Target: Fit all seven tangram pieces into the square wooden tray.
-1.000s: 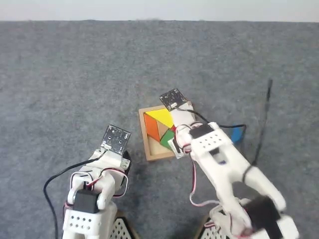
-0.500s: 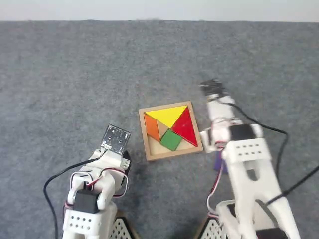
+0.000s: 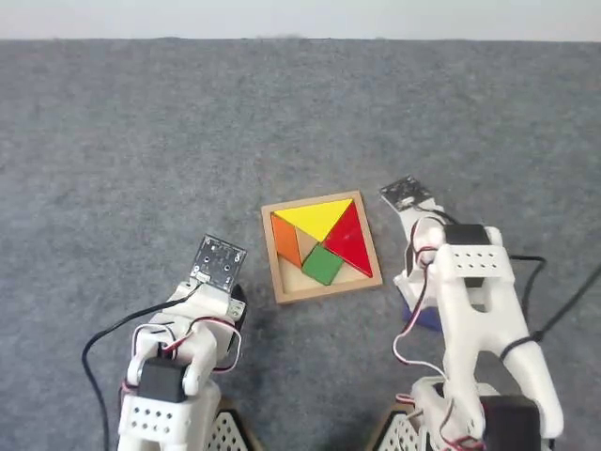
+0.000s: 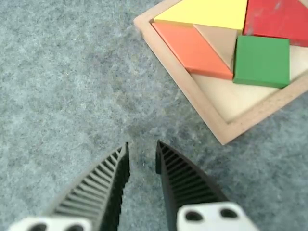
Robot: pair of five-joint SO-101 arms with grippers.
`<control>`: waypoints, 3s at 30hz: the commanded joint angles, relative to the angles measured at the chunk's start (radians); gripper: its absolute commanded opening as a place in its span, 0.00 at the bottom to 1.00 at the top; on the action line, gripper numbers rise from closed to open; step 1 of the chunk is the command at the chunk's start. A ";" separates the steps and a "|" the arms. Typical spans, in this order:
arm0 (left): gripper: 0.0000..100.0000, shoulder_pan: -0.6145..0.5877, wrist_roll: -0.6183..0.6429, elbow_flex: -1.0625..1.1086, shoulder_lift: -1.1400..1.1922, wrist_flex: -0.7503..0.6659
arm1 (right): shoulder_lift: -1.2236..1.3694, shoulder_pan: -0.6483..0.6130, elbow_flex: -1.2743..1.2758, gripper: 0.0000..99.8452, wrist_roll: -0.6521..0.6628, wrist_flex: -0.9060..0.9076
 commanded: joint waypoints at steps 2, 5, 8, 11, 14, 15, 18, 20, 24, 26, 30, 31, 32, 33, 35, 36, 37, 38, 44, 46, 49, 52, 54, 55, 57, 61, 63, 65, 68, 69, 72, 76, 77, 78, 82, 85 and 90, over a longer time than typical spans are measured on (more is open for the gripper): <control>0.09 0.002 0.006 -0.007 0.002 -0.003 | -0.038 -0.012 0.020 0.22 0.020 0.016; 0.09 0.002 0.006 -0.007 0.002 -0.003 | -0.036 -0.041 0.060 0.27 0.021 0.010; 0.09 0.002 0.006 -0.007 0.002 -0.003 | -0.036 -0.093 0.098 0.27 0.017 -0.013; 0.09 0.002 0.006 -0.007 0.002 -0.003 | -0.035 -0.113 0.110 0.27 -0.003 -0.068; 0.09 0.002 0.006 -0.007 0.002 -0.003 | -0.035 -0.116 0.109 0.27 -0.064 -0.110; 0.09 0.002 0.006 -0.007 0.002 -0.003 | -0.035 -0.116 0.109 0.27 -0.083 -0.117; 0.09 0.002 0.006 -0.007 0.002 -0.003 | -0.033 -0.116 0.112 0.27 -0.129 -0.119; 0.09 0.002 0.006 -0.007 0.002 -0.003 | -0.033 -0.116 0.127 0.27 -0.138 -0.125; 0.09 0.002 0.006 -0.007 0.002 -0.003 | -0.033 -0.110 0.172 0.27 -0.152 -0.196; 0.09 0.002 0.006 -0.007 0.002 -0.003 | -0.033 -0.111 0.186 0.27 -0.199 -0.225; 0.09 0.002 0.006 -0.007 0.002 -0.003 | -0.033 -0.116 0.187 0.27 -0.233 -0.240; 0.09 0.002 0.006 -0.007 0.002 -0.003 | -0.033 -0.116 0.189 0.27 -0.233 -0.240; 0.09 0.002 0.006 -0.007 0.002 -0.003 | -0.033 -0.116 0.190 0.27 -0.233 -0.237; 0.09 0.002 0.006 -0.007 0.002 -0.003 | -0.033 -0.116 0.190 0.27 -0.232 -0.232; 0.09 0.002 0.006 -0.007 0.002 -0.003 | -0.015 -0.113 0.189 0.27 -0.232 -0.219; 0.09 0.002 0.006 -0.007 0.002 -0.003 | 0.005 -0.113 0.187 0.27 -0.226 -0.217; 0.09 0.002 0.006 -0.007 0.002 -0.003 | 0.030 -0.113 0.186 0.27 -0.213 -0.222; 0.09 0.002 0.006 -0.007 0.002 -0.003 | 0.056 -0.111 0.183 0.27 -0.203 -0.225; 0.09 0.002 0.006 -0.007 0.002 -0.003 | 0.142 -0.110 0.130 0.27 -0.199 -0.219; 0.09 0.002 0.006 -0.007 0.002 -0.003 | 0.153 -0.110 0.130 0.24 -0.199 -0.217; 0.09 0.002 0.006 -0.007 0.002 -0.003 | 0.151 -0.110 0.130 0.14 -0.199 -0.219; 0.09 0.002 0.006 -0.007 0.002 -0.003 | 0.148 -0.111 0.126 0.09 -0.199 -0.222; 0.09 0.002 0.006 -0.007 0.002 -0.003 | 0.148 -0.111 0.126 0.09 -0.199 -0.222; 0.09 0.002 0.006 -0.007 0.002 -0.003 | 0.148 -0.111 0.124 0.09 -0.199 -0.225; 0.09 0.002 0.006 -0.007 0.002 -0.003 | 0.148 -0.117 0.110 0.09 -0.199 -0.223; 0.09 0.002 0.006 -0.007 0.002 -0.003 | 0.148 -0.120 0.031 0.09 -0.199 -0.168; 0.09 0.002 0.006 -0.007 0.002 -0.003 | 0.148 -0.120 -0.012 0.09 -0.199 -0.136; 0.09 0.002 0.006 -0.007 0.002 -0.003 | 0.147 -0.120 -0.046 0.09 -0.196 -0.107; 0.09 0.002 0.006 -0.007 0.002 -0.003 | 0.140 -0.137 -0.068 0.10 -0.169 -0.079; 0.09 0.002 0.006 -0.007 0.002 -0.003 | 0.122 -0.154 -0.058 0.12 -0.150 -0.076; 0.09 0.002 0.006 -0.007 0.002 -0.003 | -0.001 -0.217 -0.003 0.18 -0.143 -0.071; 0.09 0.002 0.006 -0.007 0.002 -0.003 | -0.199 -0.289 0.103 0.20 -0.066 0.047; 0.09 0.002 0.006 -0.007 0.002 -0.003 | -0.223 -0.291 0.130 0.20 -0.035 0.065; 0.09 0.002 0.006 -0.007 0.002 -0.003 | -0.232 -0.275 0.149 0.20 -0.011 0.061; 0.09 0.002 0.006 -0.007 0.002 -0.003 | -0.148 -0.194 0.147 0.25 0.120 0.101; 0.09 0.002 0.006 -0.007 0.002 -0.003 | -0.028 -0.150 0.135 0.29 0.164 0.096; 0.09 0.002 0.006 -0.007 0.002 -0.003 | 0.137 -0.127 0.112 0.29 0.178 0.005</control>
